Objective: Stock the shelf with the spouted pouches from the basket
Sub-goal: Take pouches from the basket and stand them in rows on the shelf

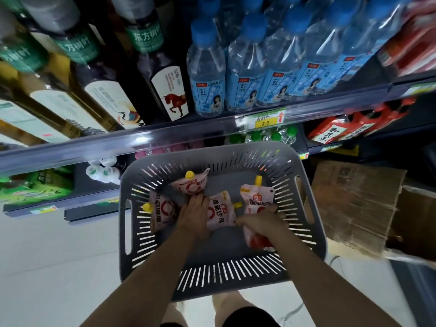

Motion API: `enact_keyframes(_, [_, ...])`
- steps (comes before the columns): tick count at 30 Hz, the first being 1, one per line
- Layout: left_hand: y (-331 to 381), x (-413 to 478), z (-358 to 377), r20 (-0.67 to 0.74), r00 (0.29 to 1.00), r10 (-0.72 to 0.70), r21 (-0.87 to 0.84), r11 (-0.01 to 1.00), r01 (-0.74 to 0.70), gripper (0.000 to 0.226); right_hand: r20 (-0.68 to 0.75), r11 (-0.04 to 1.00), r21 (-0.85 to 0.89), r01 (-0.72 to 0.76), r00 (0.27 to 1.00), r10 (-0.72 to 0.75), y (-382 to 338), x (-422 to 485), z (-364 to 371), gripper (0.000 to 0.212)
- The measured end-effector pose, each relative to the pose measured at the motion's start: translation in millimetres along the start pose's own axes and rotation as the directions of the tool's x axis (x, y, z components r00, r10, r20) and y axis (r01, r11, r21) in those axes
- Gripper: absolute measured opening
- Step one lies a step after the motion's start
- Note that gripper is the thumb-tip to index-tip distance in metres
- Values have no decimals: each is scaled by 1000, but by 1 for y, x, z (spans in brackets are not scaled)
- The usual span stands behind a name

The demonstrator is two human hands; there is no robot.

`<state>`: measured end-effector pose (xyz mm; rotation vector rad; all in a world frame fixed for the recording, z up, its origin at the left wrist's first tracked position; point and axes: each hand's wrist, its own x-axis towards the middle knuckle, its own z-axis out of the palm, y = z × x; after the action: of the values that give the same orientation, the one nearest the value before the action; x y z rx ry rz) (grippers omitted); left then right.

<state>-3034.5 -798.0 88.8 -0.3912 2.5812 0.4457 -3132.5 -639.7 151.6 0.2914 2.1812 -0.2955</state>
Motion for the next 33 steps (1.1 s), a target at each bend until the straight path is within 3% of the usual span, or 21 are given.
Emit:
enact_keyframes(4, [4,-1,-5,99,995,16,95,995,-26,96,-16,996,63,59,998,-58,5,-19,-14,131])
enact_keyframes(7, [-1,-6,-6,178,982,-58,223,975,17,101,43,966,228,119,990,-132,8,-31,-21,124])
enact_keyframes(10, [-7,-19,-6,147,987,-63,291,957,17,106,-15,938,295,183,982,-187,8,-52,-27,118])
enact_keyframes(12, [-5,-26,-10,122,991,-58,201,979,32,107,-115,945,229,235,970,-213,7,-69,-30,116])
enact_keyframes(15, [5,-39,-35,83,996,-35,55,998,30,104,-230,938,186,293,941,-248,3,-102,-38,130])
enact_keyframes(17, [10,-50,-56,39,999,-9,-116,993,13,112,-329,924,176,339,905,-269,0,-125,-46,129])
enact_keyframes(19, [16,-65,-80,19,1000,-8,-338,941,13,116,-434,906,163,392,853,-291,-2,-150,-55,118])
enact_keyframes(22, [21,-91,-116,-6,1000,-21,-587,809,14,97,-527,872,178,457,792,-308,-7,-195,-71,124])
enact_keyframes(25, [19,-126,-156,-141,988,-56,-690,721,-58,74,-651,816,191,546,692,-311,-12,-237,-84,113])
enact_keyframes(28, [13,-168,-199,-368,929,-28,-707,658,-260,82,-755,739,181,650,573,-319,-21,-272,-90,100])
enact_keyframes(31, [9,-207,-240,-576,817,-13,-666,587,-460,86,-780,646,204,736,521,-347,-35,-301,-92,97])
enact_keyframes(33, [6,-229,-265,-709,704,-40,-594,572,-566,82,-782,563,233,793,497,-377,-49,-318,-91,94])
